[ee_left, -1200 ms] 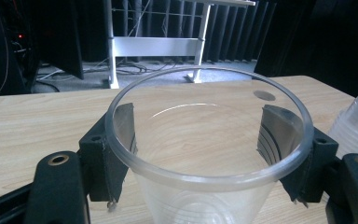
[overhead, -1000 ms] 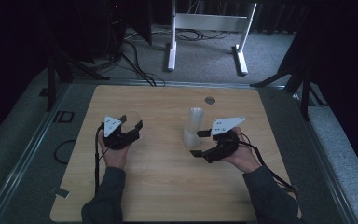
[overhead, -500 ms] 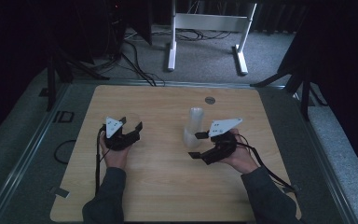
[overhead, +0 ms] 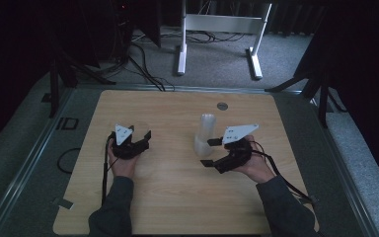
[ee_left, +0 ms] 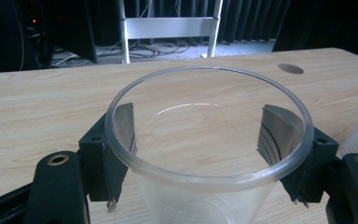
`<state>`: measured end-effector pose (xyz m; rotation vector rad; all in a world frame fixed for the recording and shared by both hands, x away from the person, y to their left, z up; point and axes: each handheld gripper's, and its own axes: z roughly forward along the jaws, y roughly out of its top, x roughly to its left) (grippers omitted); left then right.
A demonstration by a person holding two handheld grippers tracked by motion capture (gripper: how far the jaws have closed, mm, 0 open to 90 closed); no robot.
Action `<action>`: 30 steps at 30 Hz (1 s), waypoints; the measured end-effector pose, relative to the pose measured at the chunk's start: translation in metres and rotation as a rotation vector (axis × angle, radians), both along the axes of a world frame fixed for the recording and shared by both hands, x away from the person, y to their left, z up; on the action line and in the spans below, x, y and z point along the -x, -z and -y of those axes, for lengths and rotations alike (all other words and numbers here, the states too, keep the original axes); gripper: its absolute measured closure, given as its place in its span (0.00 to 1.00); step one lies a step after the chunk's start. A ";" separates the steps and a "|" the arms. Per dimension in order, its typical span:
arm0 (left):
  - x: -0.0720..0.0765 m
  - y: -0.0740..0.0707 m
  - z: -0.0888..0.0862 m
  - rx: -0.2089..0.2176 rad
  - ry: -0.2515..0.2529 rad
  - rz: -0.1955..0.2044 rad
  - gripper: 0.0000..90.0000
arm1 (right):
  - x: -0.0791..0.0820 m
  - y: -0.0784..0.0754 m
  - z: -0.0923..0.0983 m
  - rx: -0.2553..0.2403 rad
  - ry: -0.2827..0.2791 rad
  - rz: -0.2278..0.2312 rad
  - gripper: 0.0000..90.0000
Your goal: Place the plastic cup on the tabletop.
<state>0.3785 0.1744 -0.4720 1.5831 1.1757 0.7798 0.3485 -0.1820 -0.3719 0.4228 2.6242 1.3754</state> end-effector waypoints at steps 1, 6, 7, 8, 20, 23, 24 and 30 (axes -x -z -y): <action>-0.001 0.001 0.000 -0.006 -0.003 -0.003 0.31 | 0.000 0.000 0.000 0.000 0.000 0.000 0.26; -0.003 0.005 0.002 -0.021 -0.005 -0.012 0.31 | 0.000 0.000 0.000 0.000 -0.001 0.000 0.26; -0.004 0.006 0.002 -0.024 -0.007 -0.015 0.31 | 0.000 0.000 0.000 0.000 -0.001 0.001 0.26; -0.004 0.006 0.002 -0.024 -0.007 -0.015 0.31 | 0.000 0.000 0.000 -0.001 0.000 0.002 0.26; -0.005 0.010 0.005 -0.030 -0.003 -0.031 0.30 | 0.000 -0.001 0.001 -0.007 0.000 0.005 0.26; -0.005 0.010 0.005 -0.032 -0.004 -0.031 0.30 | 0.000 -0.001 0.001 -0.007 0.000 0.005 0.26; -0.004 0.011 0.006 -0.033 0.006 -0.039 0.30 | -0.001 -0.001 0.001 -0.007 0.000 0.005 0.26; -0.003 0.012 0.009 -0.045 0.029 -0.047 0.30 | -0.001 -0.001 0.001 -0.009 0.000 0.005 0.26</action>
